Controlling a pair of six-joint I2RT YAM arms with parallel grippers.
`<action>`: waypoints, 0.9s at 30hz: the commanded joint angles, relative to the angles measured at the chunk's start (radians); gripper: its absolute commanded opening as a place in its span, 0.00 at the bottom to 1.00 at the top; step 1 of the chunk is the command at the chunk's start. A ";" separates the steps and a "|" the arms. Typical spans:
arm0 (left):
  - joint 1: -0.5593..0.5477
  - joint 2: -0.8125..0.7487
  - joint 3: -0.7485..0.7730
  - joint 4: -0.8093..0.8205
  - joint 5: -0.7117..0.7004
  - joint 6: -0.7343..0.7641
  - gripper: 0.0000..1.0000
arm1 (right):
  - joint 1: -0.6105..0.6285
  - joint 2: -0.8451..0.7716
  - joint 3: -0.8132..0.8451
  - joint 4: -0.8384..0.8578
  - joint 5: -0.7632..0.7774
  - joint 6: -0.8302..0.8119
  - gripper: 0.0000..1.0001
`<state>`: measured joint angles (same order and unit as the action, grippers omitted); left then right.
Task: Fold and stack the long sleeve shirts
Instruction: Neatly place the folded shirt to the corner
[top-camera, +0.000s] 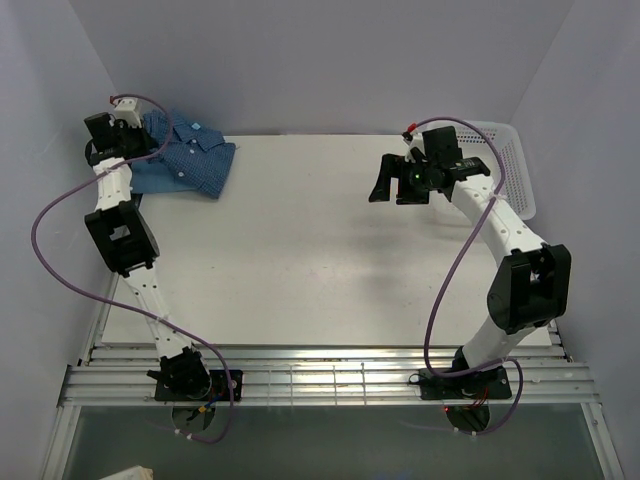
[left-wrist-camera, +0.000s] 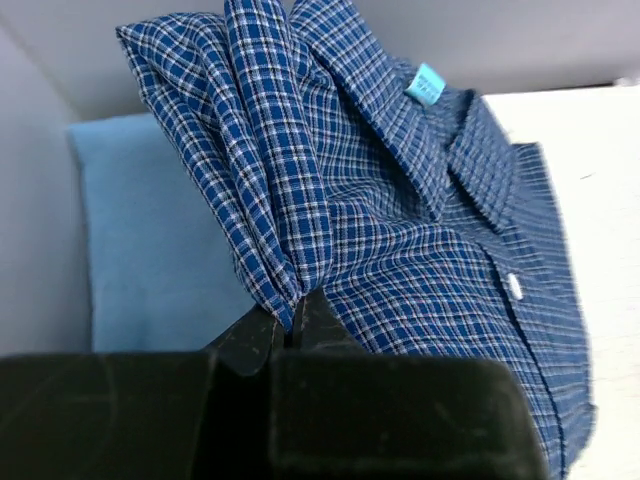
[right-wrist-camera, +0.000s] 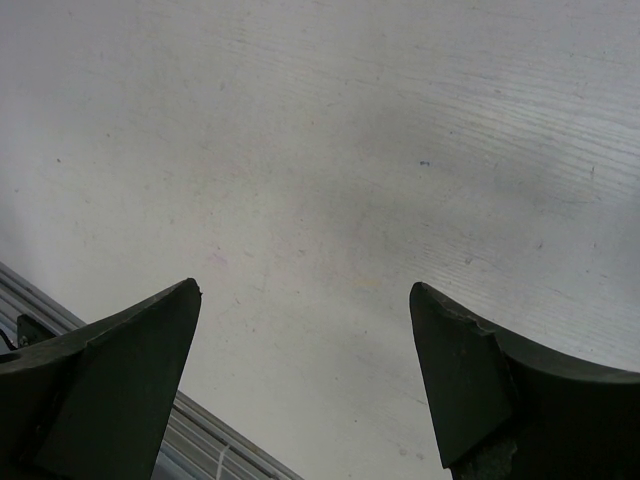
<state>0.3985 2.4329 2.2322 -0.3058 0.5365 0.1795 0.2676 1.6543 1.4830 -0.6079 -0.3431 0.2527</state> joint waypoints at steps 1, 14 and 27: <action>0.034 -0.055 -0.014 0.043 -0.101 0.078 0.12 | 0.002 0.021 0.048 -0.024 -0.010 -0.024 0.91; 0.034 -0.198 -0.016 -0.002 -0.267 -0.006 0.98 | 0.004 -0.019 0.033 -0.049 0.021 -0.055 0.90; -0.217 -0.681 -0.428 -0.293 -0.285 -0.493 0.98 | 0.004 -0.254 -0.134 -0.013 0.455 0.009 0.90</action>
<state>0.3241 1.9274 1.9919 -0.4931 0.2832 -0.1818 0.2703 1.4593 1.3895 -0.6502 -0.0544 0.2333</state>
